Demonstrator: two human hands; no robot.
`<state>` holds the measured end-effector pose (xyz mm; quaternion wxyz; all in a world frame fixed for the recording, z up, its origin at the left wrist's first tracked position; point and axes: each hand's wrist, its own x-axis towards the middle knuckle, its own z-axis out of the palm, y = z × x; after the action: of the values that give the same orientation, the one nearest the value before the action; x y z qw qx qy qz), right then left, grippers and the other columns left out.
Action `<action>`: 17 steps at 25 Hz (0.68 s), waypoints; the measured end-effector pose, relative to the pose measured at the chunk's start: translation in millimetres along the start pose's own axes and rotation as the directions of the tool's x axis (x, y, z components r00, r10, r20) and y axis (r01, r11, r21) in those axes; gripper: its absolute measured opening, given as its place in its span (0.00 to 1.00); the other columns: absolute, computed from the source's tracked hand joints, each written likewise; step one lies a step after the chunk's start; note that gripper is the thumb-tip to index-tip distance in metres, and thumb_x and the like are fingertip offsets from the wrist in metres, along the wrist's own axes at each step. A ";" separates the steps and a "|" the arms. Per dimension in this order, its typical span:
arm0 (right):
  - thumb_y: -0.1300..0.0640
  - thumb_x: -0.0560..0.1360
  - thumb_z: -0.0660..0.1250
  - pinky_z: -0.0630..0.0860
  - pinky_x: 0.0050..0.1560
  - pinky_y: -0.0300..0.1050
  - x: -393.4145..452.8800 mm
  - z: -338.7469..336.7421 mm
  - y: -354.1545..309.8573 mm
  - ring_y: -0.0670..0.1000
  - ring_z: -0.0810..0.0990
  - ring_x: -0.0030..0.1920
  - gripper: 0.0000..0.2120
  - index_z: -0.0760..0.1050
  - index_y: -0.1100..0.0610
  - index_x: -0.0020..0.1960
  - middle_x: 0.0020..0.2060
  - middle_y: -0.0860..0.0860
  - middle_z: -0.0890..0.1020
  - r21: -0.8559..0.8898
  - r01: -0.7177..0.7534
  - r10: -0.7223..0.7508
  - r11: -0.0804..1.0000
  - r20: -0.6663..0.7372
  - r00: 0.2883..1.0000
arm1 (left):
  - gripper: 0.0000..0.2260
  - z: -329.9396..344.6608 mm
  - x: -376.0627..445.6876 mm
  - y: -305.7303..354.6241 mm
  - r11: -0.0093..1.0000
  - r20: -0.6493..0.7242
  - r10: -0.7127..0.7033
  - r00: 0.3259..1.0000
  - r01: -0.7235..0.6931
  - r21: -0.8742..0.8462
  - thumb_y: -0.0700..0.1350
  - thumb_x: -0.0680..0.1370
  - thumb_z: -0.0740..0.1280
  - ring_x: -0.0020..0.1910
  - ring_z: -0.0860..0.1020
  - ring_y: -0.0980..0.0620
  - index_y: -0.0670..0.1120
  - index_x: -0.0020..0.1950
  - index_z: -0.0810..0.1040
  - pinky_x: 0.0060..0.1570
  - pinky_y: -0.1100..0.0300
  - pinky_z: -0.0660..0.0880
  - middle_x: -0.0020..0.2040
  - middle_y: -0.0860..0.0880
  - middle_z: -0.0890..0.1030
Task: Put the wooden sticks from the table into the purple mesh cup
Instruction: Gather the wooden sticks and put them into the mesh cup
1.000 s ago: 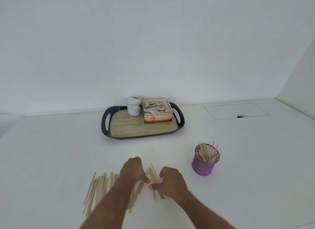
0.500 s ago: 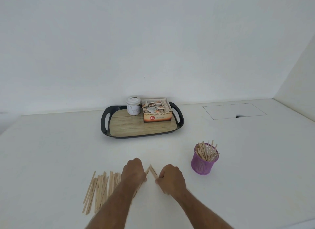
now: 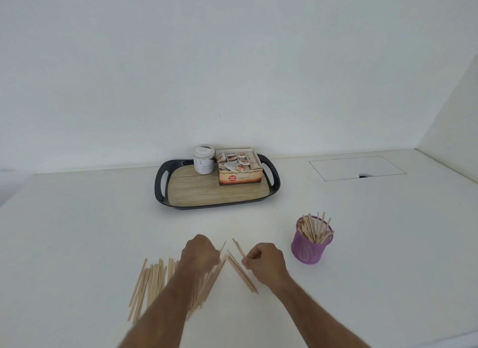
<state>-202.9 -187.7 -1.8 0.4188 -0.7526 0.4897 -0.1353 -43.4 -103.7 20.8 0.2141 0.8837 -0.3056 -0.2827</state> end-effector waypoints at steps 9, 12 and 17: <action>0.63 0.71 0.74 0.78 0.38 0.41 -0.4 -56.0 -12.5 0.47 0.82 0.35 0.06 0.84 0.52 0.41 0.35 0.51 0.86 0.402 0.116 -0.027 0.908 -0.220 0.975 | 0.08 -1.3 -3.4 55.0 0.806 -0.127 0.193 0.973 -0.231 -0.545 0.36 0.72 0.77 0.40 0.85 0.53 0.47 0.45 0.83 0.39 0.61 0.83 0.42 0.48 0.86; 0.61 0.72 0.74 0.78 0.36 0.35 -0.7 -91.3 -15.1 0.44 0.82 0.33 0.07 0.83 0.49 0.40 0.33 0.45 0.86 0.334 0.222 -0.085 0.916 -0.380 0.921 | 0.07 7.9 -12.0 85.6 0.683 -0.148 0.261 0.954 -0.291 -0.670 0.35 0.73 0.76 0.39 0.84 0.55 0.46 0.45 0.84 0.40 0.62 0.83 0.39 0.50 0.85; 0.58 0.71 0.74 0.74 0.39 0.34 1.2 -141.2 -9.3 0.37 0.82 0.33 0.07 0.82 0.47 0.39 0.32 0.38 0.84 0.237 0.241 -0.084 0.941 -0.527 0.846 | 0.06 27.7 -24.9 133.4 0.586 -0.171 0.367 0.914 -0.370 -0.721 0.33 0.73 0.76 0.37 0.83 0.53 0.44 0.43 0.83 0.44 0.54 0.85 0.36 0.50 0.83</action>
<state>-283.1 -257.5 91.6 0.3686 -0.6584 0.4907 -0.4359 -133.0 -189.2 82.8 0.6078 0.6374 -0.3399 -0.3298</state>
